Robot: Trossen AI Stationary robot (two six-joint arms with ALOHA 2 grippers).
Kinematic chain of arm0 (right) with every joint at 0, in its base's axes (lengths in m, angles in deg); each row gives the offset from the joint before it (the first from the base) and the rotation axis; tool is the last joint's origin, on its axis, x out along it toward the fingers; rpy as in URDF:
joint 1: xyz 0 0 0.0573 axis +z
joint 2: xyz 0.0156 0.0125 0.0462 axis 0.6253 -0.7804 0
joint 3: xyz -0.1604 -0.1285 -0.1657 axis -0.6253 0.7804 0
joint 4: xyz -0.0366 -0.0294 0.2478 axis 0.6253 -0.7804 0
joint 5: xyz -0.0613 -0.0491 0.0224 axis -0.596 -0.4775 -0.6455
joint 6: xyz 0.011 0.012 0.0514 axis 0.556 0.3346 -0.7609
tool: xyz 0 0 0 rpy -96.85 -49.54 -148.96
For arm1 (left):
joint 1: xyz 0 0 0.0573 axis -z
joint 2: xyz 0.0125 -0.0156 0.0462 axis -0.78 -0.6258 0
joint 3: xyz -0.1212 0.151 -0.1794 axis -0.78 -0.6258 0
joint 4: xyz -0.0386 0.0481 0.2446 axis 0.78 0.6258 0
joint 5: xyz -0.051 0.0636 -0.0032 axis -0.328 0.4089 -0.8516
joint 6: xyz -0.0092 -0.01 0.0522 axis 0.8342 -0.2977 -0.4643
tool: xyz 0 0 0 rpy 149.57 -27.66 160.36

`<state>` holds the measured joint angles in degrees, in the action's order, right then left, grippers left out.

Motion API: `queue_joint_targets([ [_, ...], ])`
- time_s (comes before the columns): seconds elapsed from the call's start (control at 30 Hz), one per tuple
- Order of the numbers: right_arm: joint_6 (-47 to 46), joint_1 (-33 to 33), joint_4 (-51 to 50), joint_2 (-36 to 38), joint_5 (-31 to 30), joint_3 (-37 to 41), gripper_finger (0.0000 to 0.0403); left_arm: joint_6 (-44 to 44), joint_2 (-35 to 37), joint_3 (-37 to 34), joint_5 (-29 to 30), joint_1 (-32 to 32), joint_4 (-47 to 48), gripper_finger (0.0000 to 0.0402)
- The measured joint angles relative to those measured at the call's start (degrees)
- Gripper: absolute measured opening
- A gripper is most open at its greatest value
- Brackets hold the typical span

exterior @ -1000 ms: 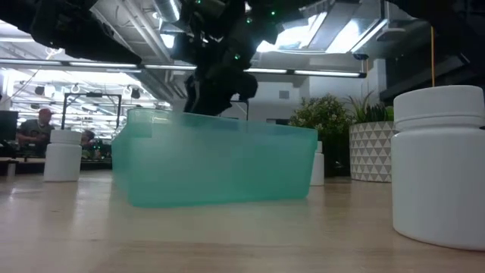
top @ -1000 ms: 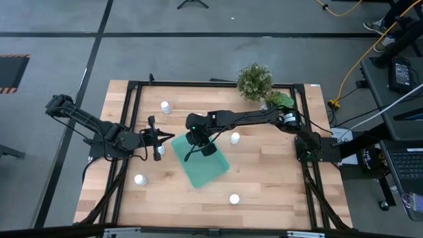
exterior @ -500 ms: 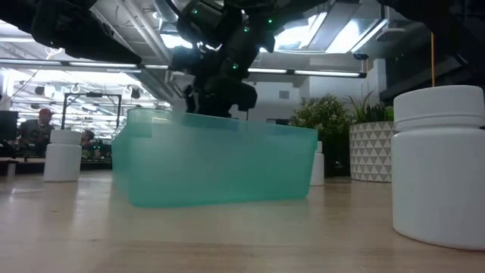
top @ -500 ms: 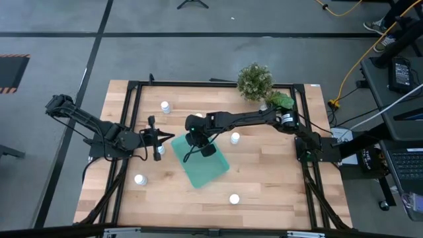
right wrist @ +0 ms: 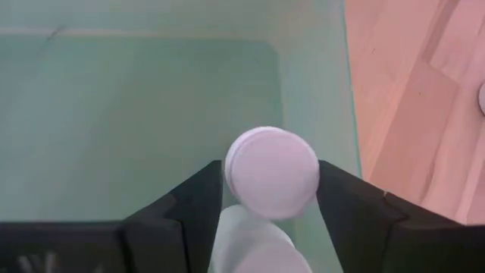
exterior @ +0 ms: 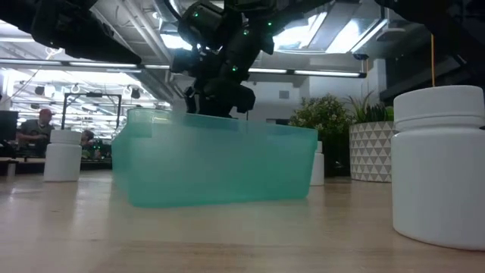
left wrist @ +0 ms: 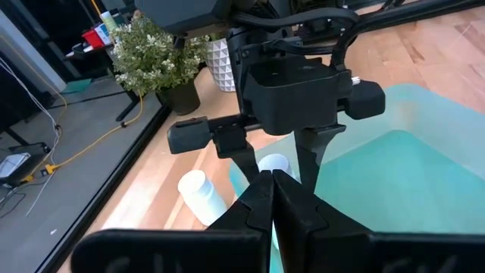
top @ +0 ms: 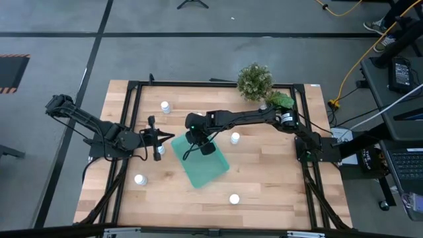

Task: Pick and place pill bottles into a basket
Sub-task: Put the white medicine bottle into the green bin

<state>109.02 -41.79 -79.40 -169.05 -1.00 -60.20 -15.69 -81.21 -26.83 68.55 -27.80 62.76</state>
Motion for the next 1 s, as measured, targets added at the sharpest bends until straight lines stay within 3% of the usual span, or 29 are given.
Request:
queue_joint_targets([
  [0.6, -0.1, 0.0, -2.3, 0.0, 0.1, -0.3, 0.0195, 0.0, 0.0, 0.0, 0.0, 0.0, 0.0, 0.0008],
  [1.0, 0.0, 0.0, -13.9, -0.1, 0.1, -13.4, 0.0195, 0.0, 0.0, 0.0, 0.0, 0.0, 0.2, 0.0008],
])
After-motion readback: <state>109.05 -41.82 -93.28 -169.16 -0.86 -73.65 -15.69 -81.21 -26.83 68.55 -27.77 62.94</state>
